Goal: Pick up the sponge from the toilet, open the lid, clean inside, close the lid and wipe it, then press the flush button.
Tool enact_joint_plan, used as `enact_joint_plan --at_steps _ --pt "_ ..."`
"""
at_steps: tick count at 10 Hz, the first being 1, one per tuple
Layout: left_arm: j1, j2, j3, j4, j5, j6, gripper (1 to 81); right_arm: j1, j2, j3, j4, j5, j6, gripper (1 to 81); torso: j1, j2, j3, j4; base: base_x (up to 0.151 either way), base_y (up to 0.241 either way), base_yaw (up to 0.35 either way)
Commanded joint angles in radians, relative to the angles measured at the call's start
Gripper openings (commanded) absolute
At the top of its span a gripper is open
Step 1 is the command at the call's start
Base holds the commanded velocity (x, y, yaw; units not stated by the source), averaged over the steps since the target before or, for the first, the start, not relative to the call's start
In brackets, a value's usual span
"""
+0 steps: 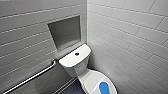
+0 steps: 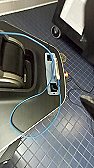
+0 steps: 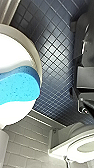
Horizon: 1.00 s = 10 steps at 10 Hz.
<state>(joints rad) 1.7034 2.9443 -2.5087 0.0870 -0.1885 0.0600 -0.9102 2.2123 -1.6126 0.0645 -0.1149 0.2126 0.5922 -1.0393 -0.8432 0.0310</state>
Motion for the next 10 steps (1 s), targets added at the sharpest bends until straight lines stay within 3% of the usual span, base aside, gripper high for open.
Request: enact_joint_plan --at_steps 1,5,8,9,10 --pt "0.031 0.001 0.008 0.01 0.073 0.009 81.1 0.145 -0.032 0.014 0.025 -0.127 0.022 81.1 0.063 -0.098 -0.087 0.0 0.0 0.0 0.0" --pt "0.031 0.006 0.007 0.01 0.07 0.009 81.1 0.262 0.046 -0.042 0.021 -0.265 0.024 81.1 0.153 -0.237 -0.074 0.0 0.0 0.0 0.0" --pt "0.031 0.006 0.007 0.003 0.07 0.009 81.1 0.305 0.115 -0.108 0.02 -0.301 0.031 81.1 0.227 -0.354 -0.08 0.0 0.0 0.0 0.0" --pt "0.031 0.006 0.008 0.0 0.07 0.009 81.1 0.309 0.124 -0.128 0.021 -0.313 0.03 81.1 0.185 -0.29 -0.137 0.0 0.0 0.0 0.0" --pt "0.031 0.004 0.007 -0.003 0.072 0.009 81.1 0.319 0.129 -0.142 0.021 -0.319 0.03 81.1 0.199 -0.313 -0.177 0.0 0.0 0.0 0.0"
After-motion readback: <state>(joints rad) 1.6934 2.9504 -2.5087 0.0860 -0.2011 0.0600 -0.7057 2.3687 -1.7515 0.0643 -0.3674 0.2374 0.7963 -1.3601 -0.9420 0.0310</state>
